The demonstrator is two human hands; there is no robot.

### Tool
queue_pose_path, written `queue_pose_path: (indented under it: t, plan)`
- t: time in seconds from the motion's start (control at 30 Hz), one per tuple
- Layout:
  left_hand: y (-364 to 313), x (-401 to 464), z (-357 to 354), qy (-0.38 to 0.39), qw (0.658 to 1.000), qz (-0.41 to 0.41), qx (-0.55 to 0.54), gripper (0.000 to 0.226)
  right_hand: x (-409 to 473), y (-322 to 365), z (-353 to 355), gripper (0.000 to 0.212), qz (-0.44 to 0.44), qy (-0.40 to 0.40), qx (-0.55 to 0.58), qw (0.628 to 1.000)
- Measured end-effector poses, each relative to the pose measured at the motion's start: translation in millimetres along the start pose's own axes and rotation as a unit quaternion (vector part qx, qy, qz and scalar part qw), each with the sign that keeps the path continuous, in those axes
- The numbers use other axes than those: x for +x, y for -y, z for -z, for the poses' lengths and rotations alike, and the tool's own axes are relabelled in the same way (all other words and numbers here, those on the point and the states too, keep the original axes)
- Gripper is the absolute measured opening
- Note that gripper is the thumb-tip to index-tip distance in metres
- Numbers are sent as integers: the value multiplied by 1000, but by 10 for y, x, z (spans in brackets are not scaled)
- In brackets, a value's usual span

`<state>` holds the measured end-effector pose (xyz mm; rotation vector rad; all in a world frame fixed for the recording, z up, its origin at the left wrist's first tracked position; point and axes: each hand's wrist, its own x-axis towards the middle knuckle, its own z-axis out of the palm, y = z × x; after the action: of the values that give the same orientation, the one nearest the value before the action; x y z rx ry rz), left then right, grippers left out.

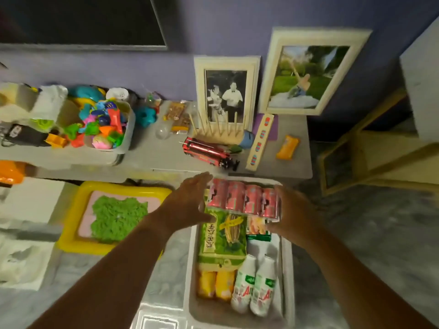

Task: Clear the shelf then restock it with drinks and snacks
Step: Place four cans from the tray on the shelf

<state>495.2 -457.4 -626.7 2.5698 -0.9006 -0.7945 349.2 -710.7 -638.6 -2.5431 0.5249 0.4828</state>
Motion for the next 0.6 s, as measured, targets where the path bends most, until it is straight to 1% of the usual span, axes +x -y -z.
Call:
queue_pose_path:
  t: [0.07,0.17,0.27,0.33,0.4,0.47,0.5,0.6]
  plan:
    - [92,161,-162,17,1000,-13,-6,118,158,-41,-214,91,-1,16,-22,1000]
    - [156,319,-336,16,999,-30,-11,119,296,-63,-384,91,-4,-35,-56,998]
    - [192,437,-412,-8,999,-38,5,115,394,-57,-461,91,-20,-73,-95,993]
    - [195,503,-445,-33,998,-53,21,107,445,-66,-507,95,-28,-95,-116,988]
    - [172,549,-477,-69,995,-69,31,91,465,-67,-536,100,-28,-104,-137,985]
    - [132,564,-480,-95,993,-65,14,75,458,-69,-530,98,-25,-106,-145,984]
    - [129,556,-471,-95,994,-59,-2,71,433,-73,-514,94,-19,-105,-147,983]
    - [132,447,-375,-56,994,-61,-72,81,265,-87,-441,88,-10,-95,-128,987]
